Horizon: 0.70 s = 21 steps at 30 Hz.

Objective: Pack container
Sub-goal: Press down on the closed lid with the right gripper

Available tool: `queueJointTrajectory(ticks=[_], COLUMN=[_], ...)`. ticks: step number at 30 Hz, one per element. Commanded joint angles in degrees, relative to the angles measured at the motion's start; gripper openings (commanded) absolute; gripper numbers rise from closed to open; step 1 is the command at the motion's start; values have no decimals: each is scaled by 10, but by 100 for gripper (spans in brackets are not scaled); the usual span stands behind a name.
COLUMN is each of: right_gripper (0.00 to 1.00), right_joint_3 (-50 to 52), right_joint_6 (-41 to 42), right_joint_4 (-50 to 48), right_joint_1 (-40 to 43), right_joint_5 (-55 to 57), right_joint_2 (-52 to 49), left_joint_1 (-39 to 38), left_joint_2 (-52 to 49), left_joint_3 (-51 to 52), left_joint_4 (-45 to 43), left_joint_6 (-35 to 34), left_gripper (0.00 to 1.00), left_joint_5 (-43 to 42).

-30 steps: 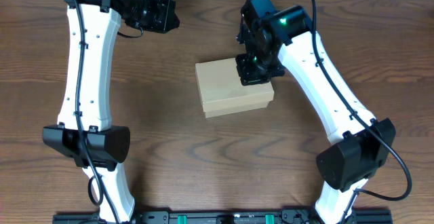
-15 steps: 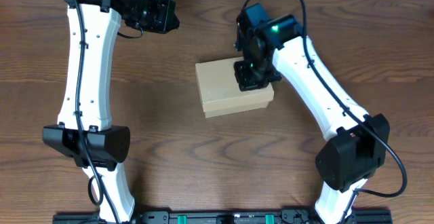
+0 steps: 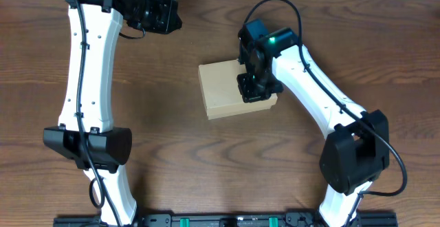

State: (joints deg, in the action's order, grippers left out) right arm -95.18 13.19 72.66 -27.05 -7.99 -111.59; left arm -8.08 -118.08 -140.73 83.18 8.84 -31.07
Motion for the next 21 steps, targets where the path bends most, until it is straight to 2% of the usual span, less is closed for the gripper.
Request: queueJointTrajectory(ticks=[1,21], right_gripper=[2,2], right_joint_3=[19,3], right_joint_6=[-2,-1], right_joint_4=[-3,-15], right_joint_1=[-8,-7], right_joint_5=[0,1], right_joint_2=[-1,4], left_joint_1=[2,2], left_joint_2=[-3,-2], left_joint_3=[-5,-5], left_joint_4=[2,-1], left_joint_6=[-3,-3], left_gripper=[6,6], left_joint_5=[3,4])
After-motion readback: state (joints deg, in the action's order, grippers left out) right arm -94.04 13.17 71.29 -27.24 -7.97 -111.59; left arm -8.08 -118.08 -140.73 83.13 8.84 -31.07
